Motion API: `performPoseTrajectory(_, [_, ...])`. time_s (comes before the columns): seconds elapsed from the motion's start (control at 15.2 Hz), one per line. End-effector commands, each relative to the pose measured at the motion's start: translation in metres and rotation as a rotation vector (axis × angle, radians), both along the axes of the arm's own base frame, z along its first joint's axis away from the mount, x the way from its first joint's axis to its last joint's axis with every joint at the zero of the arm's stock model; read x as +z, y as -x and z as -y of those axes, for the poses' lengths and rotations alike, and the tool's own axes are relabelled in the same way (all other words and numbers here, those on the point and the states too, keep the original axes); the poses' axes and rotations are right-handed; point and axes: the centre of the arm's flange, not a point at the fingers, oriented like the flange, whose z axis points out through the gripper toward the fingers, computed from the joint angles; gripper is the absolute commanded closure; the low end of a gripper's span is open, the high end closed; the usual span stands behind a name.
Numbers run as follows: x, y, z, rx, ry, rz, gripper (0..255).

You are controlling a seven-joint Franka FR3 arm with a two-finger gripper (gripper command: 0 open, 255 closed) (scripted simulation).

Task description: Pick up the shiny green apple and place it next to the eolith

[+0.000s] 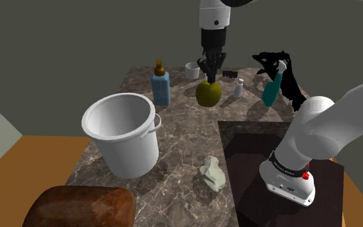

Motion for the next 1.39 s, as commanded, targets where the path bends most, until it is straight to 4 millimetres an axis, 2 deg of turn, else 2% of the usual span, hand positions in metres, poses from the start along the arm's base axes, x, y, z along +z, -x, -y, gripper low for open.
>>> performPoseTrajectory(0.0, [0.001,0.009,-0.025,-0.001,0.000,0.000,255])
performPoseTrajectory(1.32, [0.002,0.102,-0.272,-0.001,0.000,0.000,255])
